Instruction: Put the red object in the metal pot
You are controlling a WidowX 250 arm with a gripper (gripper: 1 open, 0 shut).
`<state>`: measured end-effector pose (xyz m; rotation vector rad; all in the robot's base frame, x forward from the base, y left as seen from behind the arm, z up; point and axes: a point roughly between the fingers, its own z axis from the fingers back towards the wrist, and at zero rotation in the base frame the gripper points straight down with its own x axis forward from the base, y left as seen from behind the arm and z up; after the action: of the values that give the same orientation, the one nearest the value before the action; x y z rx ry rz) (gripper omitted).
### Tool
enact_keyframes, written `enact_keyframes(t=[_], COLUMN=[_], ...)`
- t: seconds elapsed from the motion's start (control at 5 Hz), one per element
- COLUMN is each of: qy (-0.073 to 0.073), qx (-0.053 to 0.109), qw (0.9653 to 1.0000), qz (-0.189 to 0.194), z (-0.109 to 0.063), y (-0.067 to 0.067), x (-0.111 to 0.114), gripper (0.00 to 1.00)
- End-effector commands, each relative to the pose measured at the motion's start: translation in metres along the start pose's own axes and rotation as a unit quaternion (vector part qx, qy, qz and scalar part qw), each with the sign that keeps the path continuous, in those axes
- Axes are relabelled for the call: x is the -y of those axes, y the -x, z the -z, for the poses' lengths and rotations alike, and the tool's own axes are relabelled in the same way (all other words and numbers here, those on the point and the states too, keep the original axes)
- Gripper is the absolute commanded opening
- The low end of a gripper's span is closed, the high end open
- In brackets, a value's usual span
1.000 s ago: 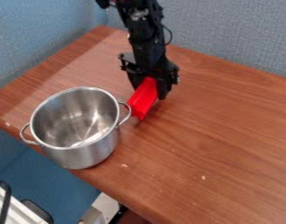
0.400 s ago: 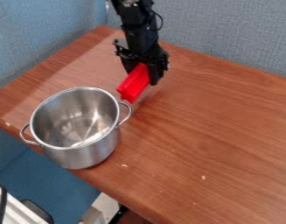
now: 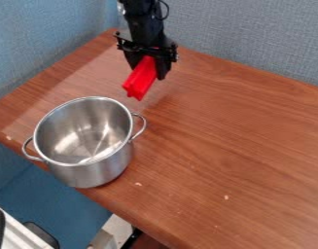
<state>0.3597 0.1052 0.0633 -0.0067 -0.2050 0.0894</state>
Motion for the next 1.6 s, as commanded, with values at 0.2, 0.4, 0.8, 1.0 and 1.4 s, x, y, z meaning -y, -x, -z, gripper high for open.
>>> enact_keyframes(t=[0.2,0.4,0.8,1.0,1.4], qy=[0.020,0.033,0.050,0.050,0.055], qx=[0.067,0.080,0.130,0.136,0.089], qw=[0.9975,0.9963,0.9894,0.9878,0.9874], qz=[0.011,0.004,0.039,0.058,0.118], z=[-0.029,-0.032,-0.057,-0.042,-0.020], y=[-0.005,0.000,-0.016,-0.044,-0.027], x=[0.003,0.000,0.038,0.049,0.073], gripper=[0.00,0.00,0.00,0.00,0.00])
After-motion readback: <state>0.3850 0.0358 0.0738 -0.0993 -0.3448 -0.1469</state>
